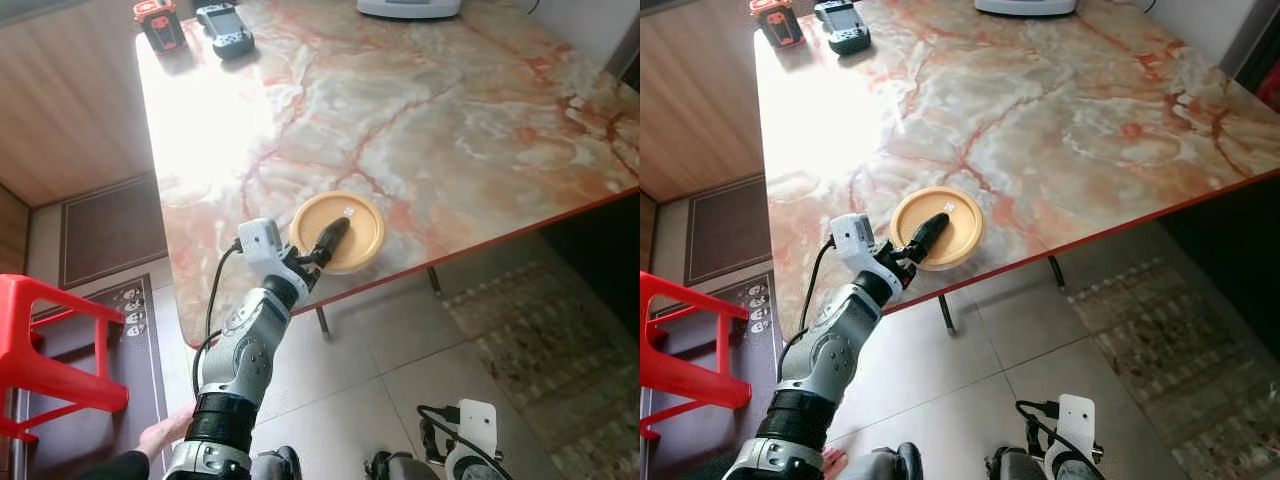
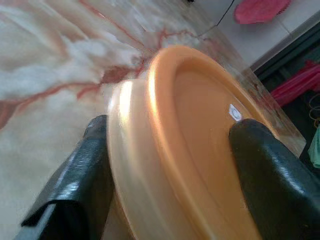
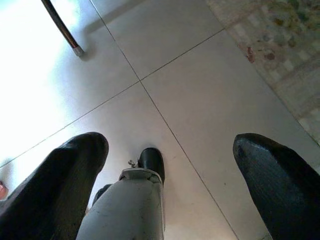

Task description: Restocking fridge

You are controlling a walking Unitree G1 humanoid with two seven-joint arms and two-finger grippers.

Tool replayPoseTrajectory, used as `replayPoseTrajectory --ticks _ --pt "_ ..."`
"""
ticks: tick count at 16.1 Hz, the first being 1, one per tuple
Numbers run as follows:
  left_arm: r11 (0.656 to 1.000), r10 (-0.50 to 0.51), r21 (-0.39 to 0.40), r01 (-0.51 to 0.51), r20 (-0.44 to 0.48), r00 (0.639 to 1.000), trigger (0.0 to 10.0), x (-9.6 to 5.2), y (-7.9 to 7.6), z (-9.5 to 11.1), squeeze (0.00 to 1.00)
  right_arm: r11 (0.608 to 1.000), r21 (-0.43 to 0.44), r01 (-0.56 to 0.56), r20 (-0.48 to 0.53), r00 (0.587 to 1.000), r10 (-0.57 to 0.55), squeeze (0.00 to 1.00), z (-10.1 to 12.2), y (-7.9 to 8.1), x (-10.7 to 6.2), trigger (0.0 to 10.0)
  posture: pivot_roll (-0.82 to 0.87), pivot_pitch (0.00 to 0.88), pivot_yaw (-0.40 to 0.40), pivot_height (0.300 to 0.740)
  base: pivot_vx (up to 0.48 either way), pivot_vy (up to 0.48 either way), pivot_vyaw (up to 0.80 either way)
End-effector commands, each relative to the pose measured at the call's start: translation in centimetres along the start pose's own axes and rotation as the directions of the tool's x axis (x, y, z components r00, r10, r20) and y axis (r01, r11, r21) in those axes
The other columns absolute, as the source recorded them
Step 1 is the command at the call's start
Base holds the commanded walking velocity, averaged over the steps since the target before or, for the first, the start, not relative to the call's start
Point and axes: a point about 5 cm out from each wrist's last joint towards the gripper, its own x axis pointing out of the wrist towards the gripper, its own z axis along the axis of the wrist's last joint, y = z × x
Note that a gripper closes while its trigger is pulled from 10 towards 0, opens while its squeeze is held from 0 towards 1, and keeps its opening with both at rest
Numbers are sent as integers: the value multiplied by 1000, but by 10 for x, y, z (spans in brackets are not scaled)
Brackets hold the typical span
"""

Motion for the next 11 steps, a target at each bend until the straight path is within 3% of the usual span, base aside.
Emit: replayPoseTrajectory --ticks 1,11 --pt "1000 23 13 -23 -42 999 0 -3 6 -9 0 1000 6 1 -36 999 -1 0 -11 2 -3 10000 -71 238 94 740 0 0 0" --pt "999 43 33 -43 -2 999 0 -2 10 -5 0 1000 5 -8 -46 999 8 0 -14 2 -4 10000 -62 214 87 740 0 0 0"
